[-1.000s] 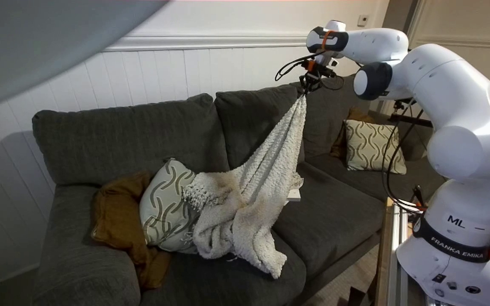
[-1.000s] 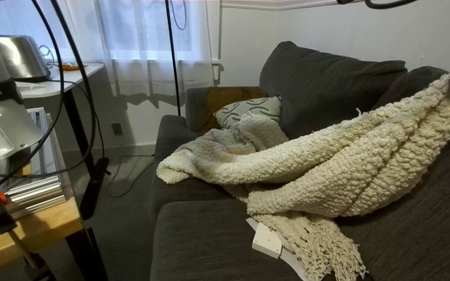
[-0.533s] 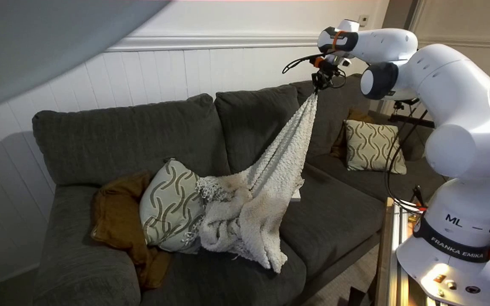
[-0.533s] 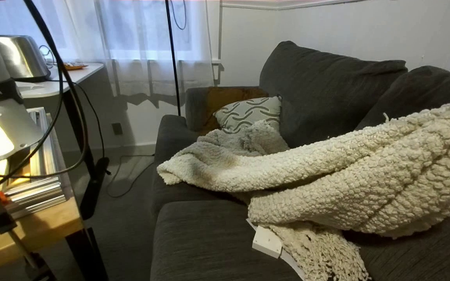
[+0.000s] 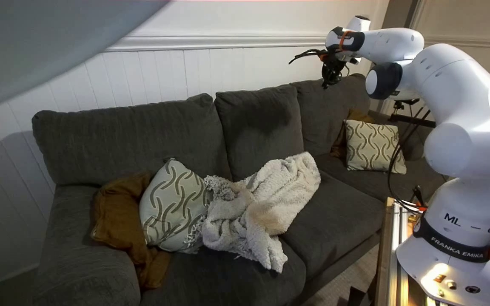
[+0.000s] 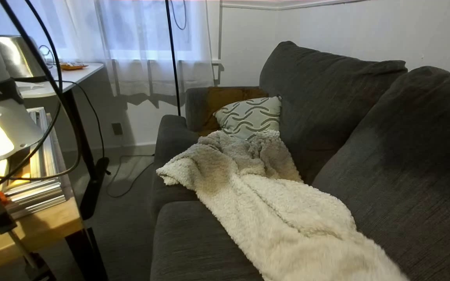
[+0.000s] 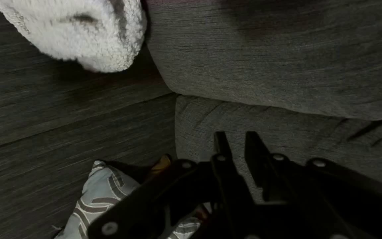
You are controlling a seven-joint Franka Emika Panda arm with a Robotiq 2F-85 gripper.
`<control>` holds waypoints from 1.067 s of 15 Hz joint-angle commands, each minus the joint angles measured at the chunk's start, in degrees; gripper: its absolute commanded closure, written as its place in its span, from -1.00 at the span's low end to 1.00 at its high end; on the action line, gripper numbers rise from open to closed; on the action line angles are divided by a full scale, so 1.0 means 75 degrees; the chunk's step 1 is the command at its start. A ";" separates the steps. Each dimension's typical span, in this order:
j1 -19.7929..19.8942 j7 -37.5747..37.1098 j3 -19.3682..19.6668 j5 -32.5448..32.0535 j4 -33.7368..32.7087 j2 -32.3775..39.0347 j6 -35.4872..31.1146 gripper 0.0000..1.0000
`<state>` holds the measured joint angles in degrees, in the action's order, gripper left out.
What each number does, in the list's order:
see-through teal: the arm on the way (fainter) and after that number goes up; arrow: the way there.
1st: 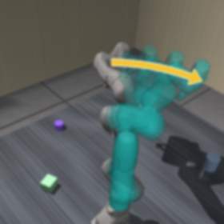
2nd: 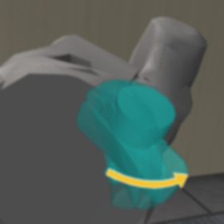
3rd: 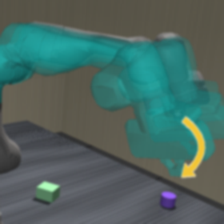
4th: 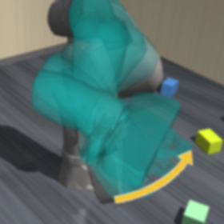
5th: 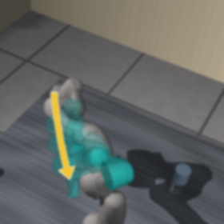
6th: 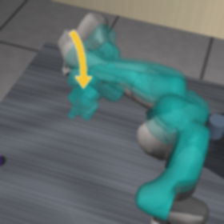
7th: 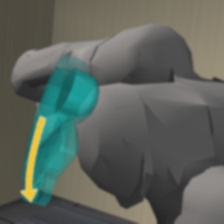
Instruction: Move the cloth to the right
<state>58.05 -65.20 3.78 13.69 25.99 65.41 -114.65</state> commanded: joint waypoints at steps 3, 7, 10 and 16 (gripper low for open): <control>-0.0226 0.1029 -0.0257 -0.0096 0.0212 -0.0209 0.0801 -0.35; -0.0707 0.1992 -0.0262 -0.0188 0.0035 0.0017 0.1616 -0.88; -0.1020 0.2884 -0.0203 -0.0293 -0.0107 0.0204 0.2076 -1.00; -0.1364 0.5072 -0.0023 -0.0677 -0.0247 0.0335 0.2300 -1.00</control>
<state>48.08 -34.69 2.89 10.18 26.24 67.06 -98.80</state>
